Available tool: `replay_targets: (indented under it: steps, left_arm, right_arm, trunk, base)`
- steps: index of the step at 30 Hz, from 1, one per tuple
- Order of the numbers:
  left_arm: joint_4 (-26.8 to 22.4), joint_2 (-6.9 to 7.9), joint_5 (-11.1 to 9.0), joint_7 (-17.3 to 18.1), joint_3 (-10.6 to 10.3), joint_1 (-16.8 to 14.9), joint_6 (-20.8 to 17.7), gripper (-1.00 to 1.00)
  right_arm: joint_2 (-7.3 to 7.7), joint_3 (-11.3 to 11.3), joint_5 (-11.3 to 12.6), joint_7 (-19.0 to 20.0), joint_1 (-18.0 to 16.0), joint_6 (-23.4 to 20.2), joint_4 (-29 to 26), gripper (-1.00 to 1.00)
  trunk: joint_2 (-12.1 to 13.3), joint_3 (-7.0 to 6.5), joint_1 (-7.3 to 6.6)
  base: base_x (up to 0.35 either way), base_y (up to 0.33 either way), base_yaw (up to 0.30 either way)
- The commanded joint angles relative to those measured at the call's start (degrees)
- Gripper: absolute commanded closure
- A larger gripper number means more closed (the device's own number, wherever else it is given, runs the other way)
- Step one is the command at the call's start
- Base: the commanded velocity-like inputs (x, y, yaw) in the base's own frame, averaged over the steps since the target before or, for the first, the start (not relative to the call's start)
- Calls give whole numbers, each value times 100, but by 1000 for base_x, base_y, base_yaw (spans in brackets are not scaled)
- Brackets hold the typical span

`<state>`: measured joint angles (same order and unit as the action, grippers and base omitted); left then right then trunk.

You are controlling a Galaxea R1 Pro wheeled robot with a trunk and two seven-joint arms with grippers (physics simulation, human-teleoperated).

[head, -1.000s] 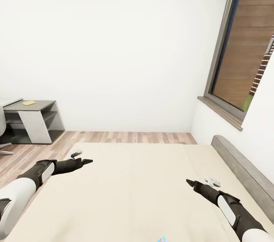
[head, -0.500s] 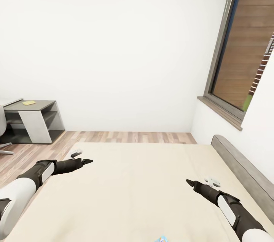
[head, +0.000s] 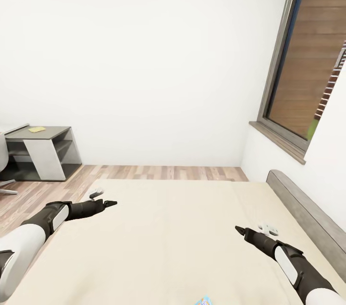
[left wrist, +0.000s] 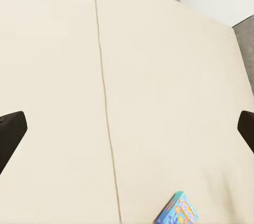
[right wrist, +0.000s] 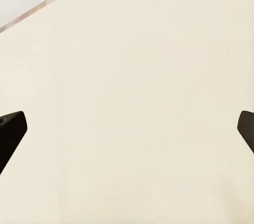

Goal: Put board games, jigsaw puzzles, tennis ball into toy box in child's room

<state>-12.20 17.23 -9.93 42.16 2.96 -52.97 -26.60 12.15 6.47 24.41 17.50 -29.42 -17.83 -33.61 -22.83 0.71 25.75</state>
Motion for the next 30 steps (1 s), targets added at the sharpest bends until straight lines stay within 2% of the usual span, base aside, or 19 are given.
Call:
replay_targets:
  steps: [1,24,30]
  left_arm:
    - [-1,-1,-14,10,29,-3,-56,-100]
    - [-1,-1,-17,11,29,-3,-56,-100]
    - [-1,-1,-16,11,29,-3,-56,-100]
  right_arm:
    - [-2,22,37,17,-2,-45,-5,-100]
    - [-2,21,37,27,-2,-42,-35,-100]
    - [-2,21,37,196,4,-75,-265,-100]
  trunk:
    - [-8,7,3]
    - [-8,7,3]
    - [-8,7,3]
  base:
    - [0,0,0]
    - [0,0,0]
    - [0,0,0]
